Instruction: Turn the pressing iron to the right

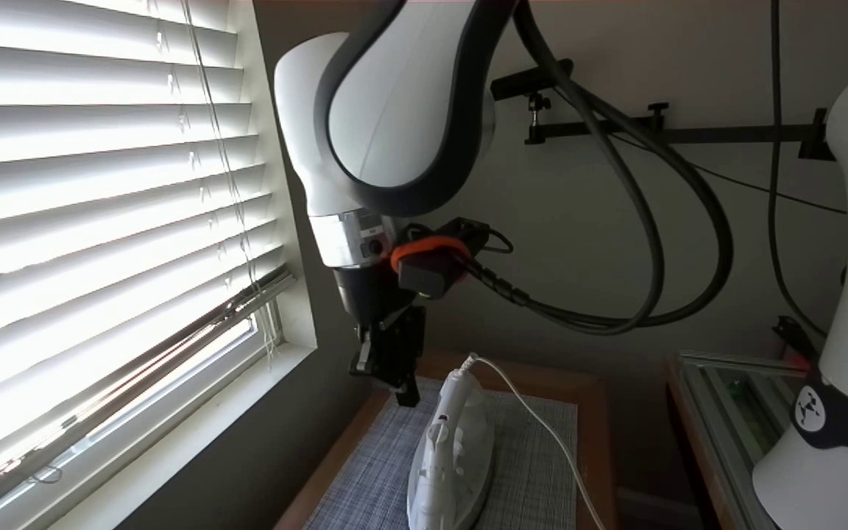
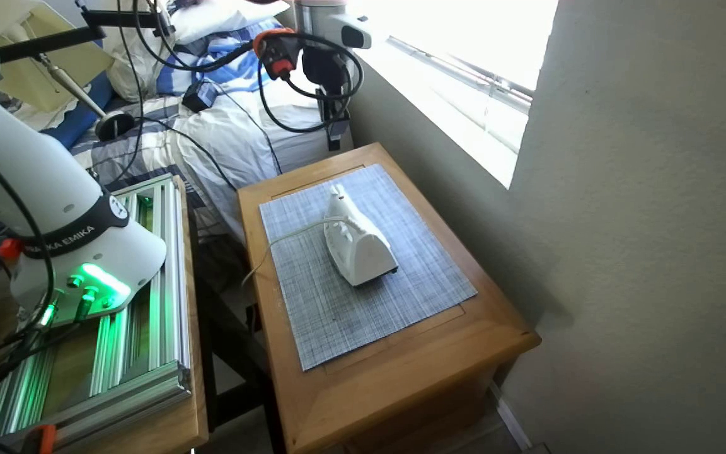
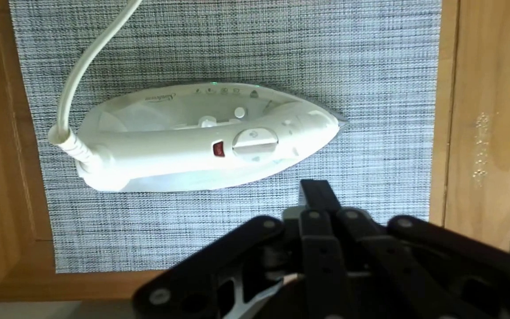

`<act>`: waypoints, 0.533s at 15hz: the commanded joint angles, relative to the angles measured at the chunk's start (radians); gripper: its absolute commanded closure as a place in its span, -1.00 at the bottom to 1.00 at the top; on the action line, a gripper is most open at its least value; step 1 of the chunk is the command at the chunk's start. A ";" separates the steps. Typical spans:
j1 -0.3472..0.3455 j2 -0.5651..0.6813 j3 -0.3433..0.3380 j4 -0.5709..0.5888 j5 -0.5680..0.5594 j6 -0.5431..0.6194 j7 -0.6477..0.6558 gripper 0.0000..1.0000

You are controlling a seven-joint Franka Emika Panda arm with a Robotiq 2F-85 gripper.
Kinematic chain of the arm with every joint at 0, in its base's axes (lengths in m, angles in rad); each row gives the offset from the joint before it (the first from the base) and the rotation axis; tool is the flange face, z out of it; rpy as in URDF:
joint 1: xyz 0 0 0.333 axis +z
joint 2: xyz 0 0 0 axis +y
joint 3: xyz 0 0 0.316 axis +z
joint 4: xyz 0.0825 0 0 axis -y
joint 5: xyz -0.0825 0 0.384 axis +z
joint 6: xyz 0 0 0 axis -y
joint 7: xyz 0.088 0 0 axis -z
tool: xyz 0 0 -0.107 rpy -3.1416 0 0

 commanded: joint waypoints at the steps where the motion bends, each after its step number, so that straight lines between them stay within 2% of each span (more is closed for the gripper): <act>1: -0.002 -0.005 0.018 -0.053 -0.090 0.063 0.043 1.00; 8: -0.003 -0.003 0.020 -0.137 -0.187 0.192 0.099 1.00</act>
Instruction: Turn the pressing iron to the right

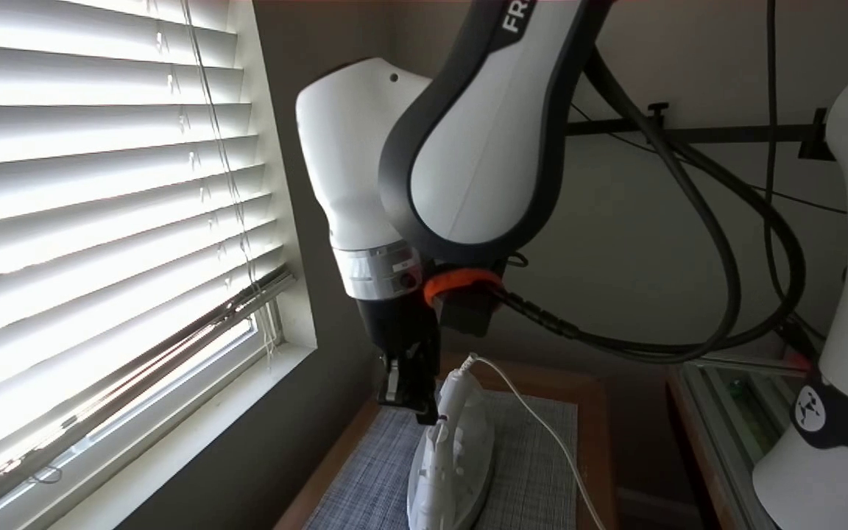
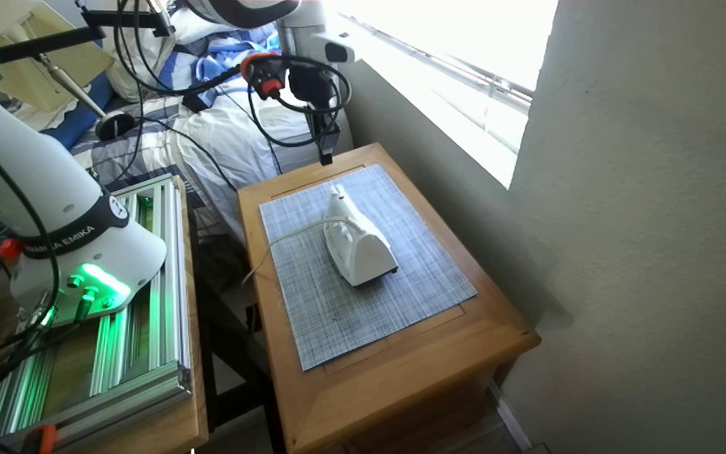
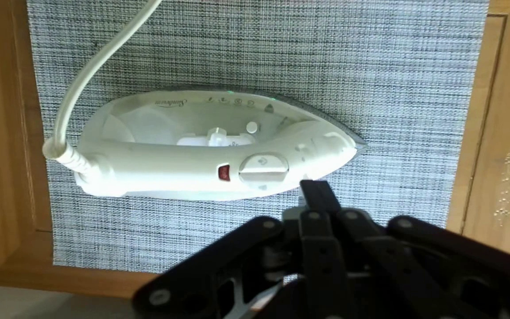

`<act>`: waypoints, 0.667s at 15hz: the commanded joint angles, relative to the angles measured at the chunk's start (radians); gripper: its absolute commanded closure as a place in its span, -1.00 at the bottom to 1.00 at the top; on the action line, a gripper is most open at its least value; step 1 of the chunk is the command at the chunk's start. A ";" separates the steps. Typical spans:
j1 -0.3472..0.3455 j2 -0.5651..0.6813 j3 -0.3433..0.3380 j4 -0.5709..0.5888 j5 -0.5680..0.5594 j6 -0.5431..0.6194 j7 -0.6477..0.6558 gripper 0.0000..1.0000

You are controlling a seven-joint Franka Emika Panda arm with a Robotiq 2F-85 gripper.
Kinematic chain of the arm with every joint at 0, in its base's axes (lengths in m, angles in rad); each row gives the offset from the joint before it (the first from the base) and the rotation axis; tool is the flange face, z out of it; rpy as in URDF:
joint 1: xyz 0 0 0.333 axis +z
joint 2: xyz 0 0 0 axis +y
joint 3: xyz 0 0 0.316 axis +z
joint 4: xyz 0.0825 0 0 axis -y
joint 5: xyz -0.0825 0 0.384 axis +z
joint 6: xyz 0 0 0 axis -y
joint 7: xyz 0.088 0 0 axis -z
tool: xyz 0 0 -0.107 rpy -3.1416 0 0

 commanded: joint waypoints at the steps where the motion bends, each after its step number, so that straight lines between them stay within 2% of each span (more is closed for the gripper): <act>1: -0.007 -0.002 0.001 -0.051 -0.055 0.088 0.050 1.00; 6: -0.010 0.008 -0.015 -0.080 -0.122 0.176 0.106 1.00; 10: -0.012 0.013 -0.038 -0.090 -0.182 0.198 0.169 1.00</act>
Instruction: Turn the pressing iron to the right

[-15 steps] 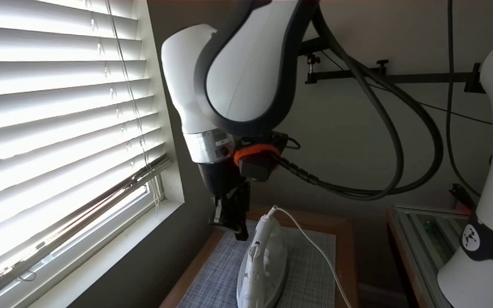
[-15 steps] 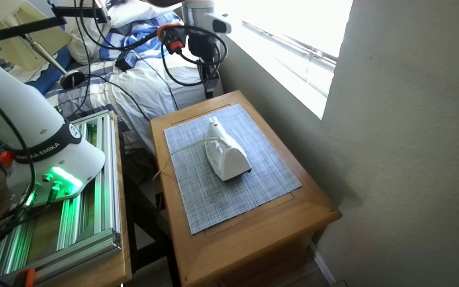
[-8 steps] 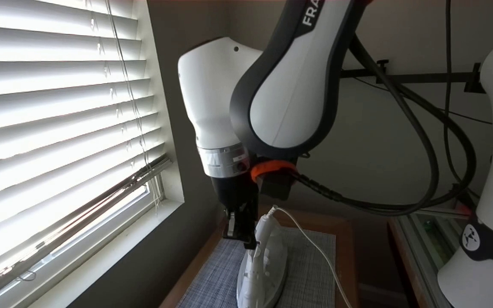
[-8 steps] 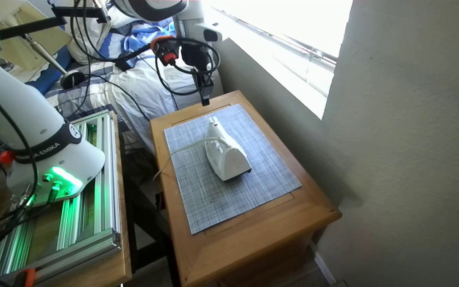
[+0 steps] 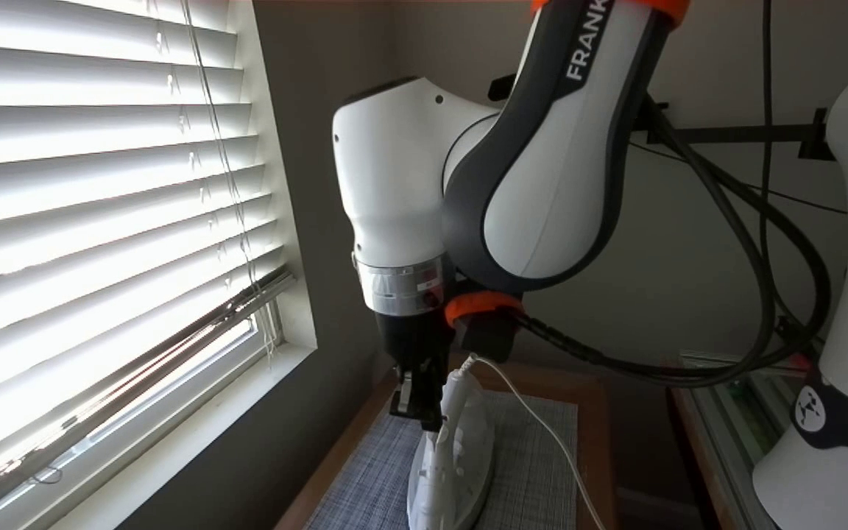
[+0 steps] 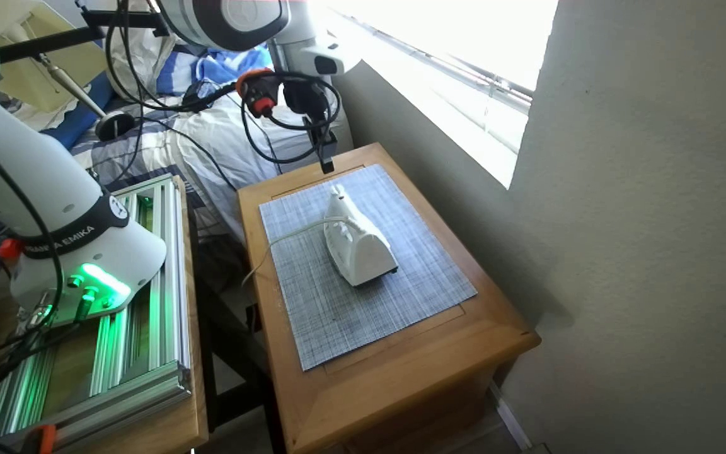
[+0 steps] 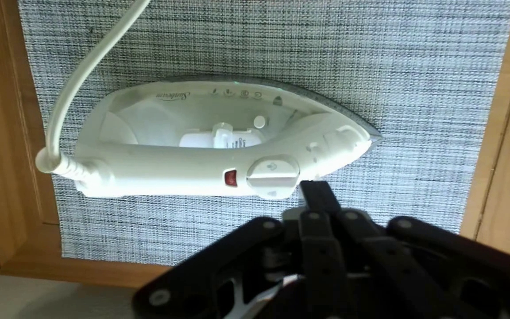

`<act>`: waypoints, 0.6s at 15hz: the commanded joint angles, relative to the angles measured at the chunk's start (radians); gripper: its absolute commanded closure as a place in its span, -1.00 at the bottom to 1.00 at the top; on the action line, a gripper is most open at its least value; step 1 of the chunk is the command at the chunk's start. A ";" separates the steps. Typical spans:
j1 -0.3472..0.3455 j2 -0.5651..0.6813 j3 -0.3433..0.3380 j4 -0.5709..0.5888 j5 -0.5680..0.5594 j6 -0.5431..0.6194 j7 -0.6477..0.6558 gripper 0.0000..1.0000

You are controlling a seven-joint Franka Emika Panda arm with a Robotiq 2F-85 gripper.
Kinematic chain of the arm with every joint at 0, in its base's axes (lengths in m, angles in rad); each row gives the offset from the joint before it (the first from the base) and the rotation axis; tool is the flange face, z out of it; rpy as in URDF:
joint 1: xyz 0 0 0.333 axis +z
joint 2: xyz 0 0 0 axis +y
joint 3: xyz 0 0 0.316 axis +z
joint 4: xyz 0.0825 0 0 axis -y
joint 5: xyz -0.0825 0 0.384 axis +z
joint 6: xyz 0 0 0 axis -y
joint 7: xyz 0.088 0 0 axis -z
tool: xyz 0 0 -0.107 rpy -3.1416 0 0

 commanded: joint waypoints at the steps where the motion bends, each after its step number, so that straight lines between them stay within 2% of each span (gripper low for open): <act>1: -0.009 0.004 -0.022 -0.019 -0.077 0.040 0.072 1.00; 9: -0.007 0.043 -0.046 -0.024 -0.082 0.104 0.080 1.00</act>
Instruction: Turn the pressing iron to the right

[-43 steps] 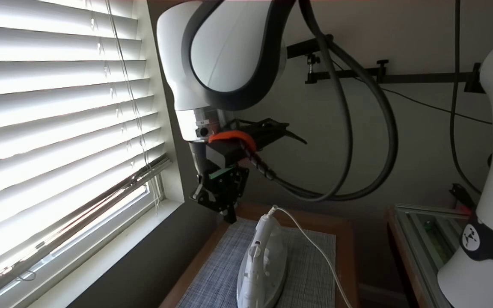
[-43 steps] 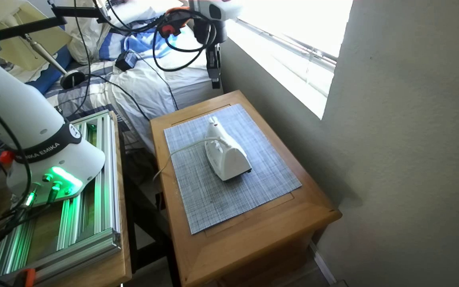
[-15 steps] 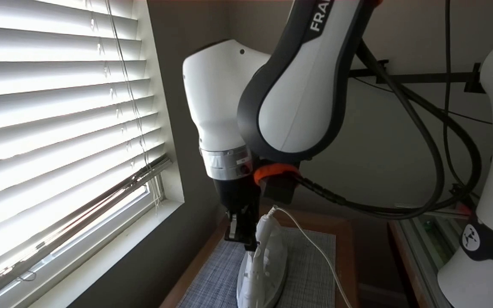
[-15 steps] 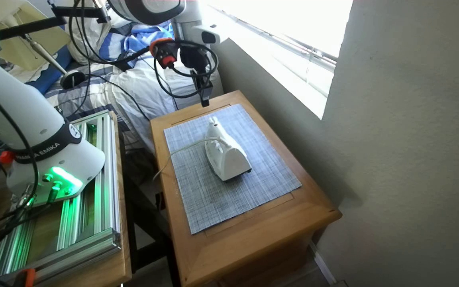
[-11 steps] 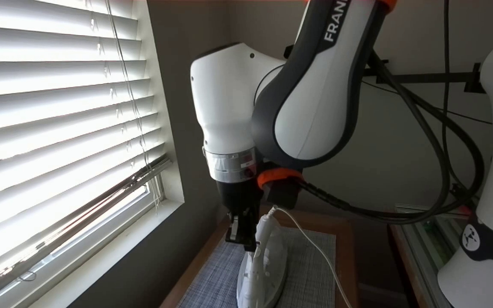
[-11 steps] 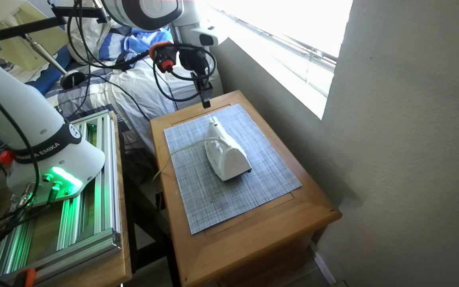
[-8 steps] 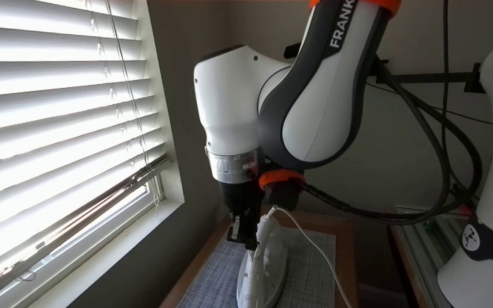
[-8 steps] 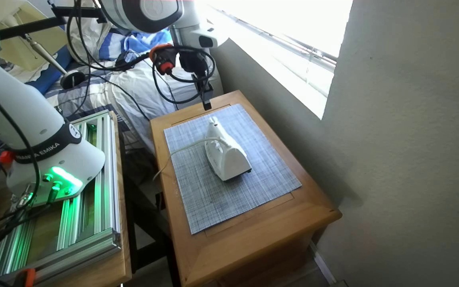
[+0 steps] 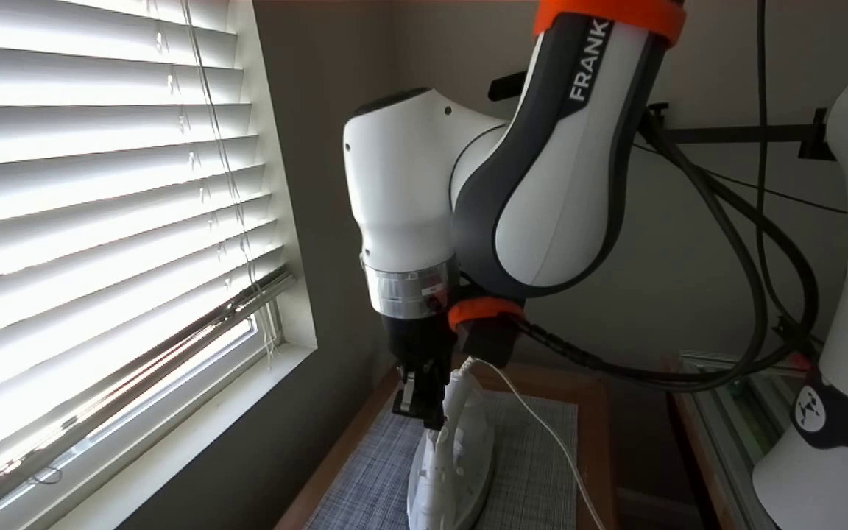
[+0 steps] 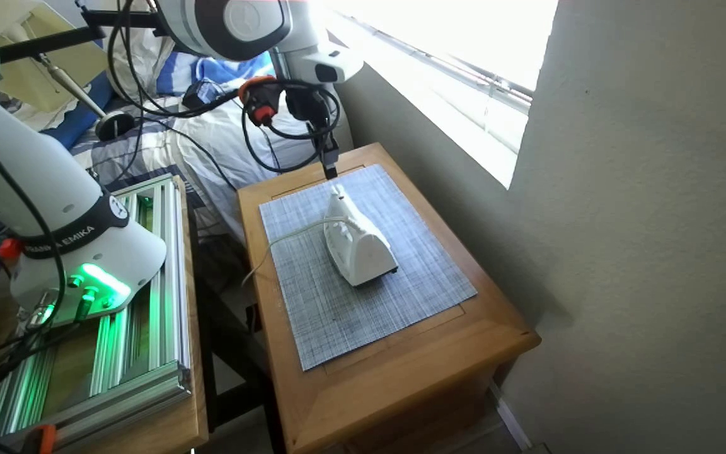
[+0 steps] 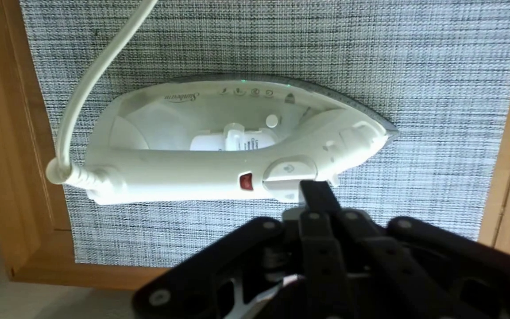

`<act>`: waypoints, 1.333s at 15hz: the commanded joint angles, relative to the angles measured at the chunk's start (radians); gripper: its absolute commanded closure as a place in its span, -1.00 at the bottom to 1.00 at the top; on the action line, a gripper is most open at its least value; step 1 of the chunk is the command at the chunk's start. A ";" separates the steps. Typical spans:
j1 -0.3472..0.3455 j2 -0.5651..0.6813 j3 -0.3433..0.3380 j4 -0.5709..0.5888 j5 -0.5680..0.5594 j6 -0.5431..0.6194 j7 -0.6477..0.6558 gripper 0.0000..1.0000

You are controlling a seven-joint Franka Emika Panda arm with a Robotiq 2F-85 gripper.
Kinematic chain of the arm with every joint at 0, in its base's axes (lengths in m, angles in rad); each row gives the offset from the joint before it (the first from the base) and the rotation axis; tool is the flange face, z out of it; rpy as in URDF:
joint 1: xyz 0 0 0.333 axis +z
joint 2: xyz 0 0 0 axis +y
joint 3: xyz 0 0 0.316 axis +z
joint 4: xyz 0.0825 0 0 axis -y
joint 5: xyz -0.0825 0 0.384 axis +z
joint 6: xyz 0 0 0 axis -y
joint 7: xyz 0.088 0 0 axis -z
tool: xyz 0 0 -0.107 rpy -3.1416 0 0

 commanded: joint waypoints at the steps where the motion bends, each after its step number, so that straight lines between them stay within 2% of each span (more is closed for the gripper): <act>1: -0.001 0.026 -0.027 -0.017 -0.053 0.074 0.041 1.00; 7: 0.010 0.061 -0.070 -0.012 -0.109 0.130 0.072 1.00; 20: 0.034 0.094 -0.104 -0.012 -0.114 0.189 0.076 1.00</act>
